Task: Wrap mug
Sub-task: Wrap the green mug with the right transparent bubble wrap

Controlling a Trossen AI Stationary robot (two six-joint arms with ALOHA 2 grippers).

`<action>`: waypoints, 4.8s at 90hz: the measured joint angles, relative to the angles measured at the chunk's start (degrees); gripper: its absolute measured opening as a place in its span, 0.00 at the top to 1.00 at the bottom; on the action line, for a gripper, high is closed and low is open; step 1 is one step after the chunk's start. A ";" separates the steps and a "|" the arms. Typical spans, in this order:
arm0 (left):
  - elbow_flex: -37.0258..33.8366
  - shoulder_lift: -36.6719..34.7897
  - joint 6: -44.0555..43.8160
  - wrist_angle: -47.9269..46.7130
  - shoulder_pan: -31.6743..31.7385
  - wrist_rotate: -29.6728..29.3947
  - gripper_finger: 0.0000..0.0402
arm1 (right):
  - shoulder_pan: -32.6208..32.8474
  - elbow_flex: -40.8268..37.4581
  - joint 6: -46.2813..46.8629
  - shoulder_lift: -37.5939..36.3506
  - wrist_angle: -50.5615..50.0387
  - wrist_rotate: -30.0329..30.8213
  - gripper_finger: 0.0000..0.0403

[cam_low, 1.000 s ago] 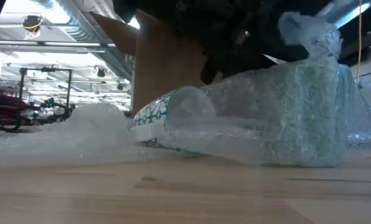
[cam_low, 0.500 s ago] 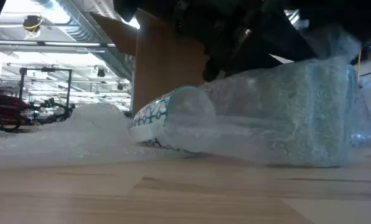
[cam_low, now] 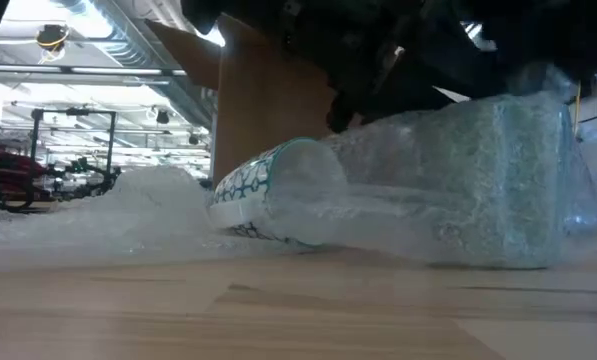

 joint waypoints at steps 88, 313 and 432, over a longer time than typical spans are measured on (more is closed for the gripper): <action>1.76 -0.43 1.09 -1.52 -0.31 0.34 0.62 | 0.07 2.28 -1.00 1.94 -1.75 0.62 0.62; 2.58 -8.06 3.05 -8.23 -0.67 -3.76 0.62 | 1.51 6.31 -6.74 -0.62 -3.99 1.87 0.62; 2.75 -10.60 1.43 -21.94 -0.70 -7.09 0.62 | 1.51 11.29 -9.26 -0.62 -8.20 -3.12 0.62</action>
